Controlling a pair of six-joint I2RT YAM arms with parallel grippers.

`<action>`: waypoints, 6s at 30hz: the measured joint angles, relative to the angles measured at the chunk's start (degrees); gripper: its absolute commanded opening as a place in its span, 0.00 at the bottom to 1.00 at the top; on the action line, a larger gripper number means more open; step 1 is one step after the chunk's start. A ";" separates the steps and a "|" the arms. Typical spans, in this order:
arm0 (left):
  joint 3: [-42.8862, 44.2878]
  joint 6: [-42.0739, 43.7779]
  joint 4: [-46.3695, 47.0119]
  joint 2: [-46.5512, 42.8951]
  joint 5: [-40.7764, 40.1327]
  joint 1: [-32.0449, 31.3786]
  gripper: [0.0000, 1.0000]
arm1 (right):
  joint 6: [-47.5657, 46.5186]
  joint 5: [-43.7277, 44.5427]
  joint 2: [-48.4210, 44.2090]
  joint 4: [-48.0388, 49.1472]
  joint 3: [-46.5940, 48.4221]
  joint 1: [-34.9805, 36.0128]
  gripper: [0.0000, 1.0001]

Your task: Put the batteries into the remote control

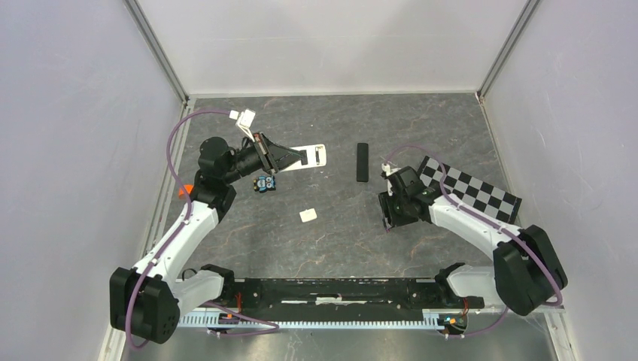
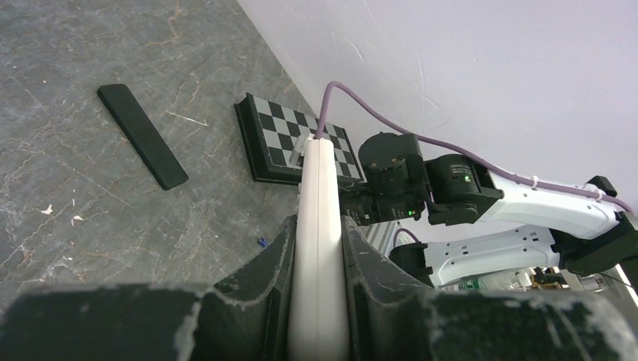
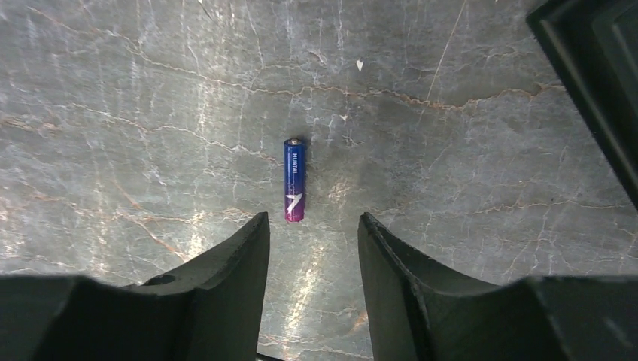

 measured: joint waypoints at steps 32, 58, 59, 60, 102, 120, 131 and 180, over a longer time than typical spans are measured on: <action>-0.48 1.09 -0.59 0.00 -0.26 0.81 0.02 | -15.13 -2.45 10.95 8.92 2.40 5.38 0.00; -0.35 -0.96 -0.83 -0.07 -2.49 8.61 0.02 | -31.58 2.54 8.79 10.14 4.98 12.72 0.59; -0.31 -0.94 -1.11 -0.07 -2.62 8.66 0.02 | -27.78 3.82 7.93 10.43 6.12 12.66 0.59; -0.31 -0.94 -1.27 -0.07 -2.80 8.72 0.02 | -26.12 4.50 7.63 10.73 6.56 12.52 0.58; -2.38 -0.90 -4.20 -4.81 -5.46 8.90 0.02 | 24.39 9.53 17.97 14.10 7.32 0.57 0.01; -2.38 -0.90 -5.27 -4.15 -5.46 8.90 0.02 | 11.67 3.45 14.19 15.21 3.54 0.68 0.00; -2.38 -0.85 -5.46 -4.15 -5.46 8.90 0.02 | 8.02 2.49 10.36 10.54 2.71 0.68 0.01; -2.38 0.04 -6.49 -4.15 -5.75 8.90 0.02 | 46.69 11.85 16.37 -3.65 9.14 -0.72 0.37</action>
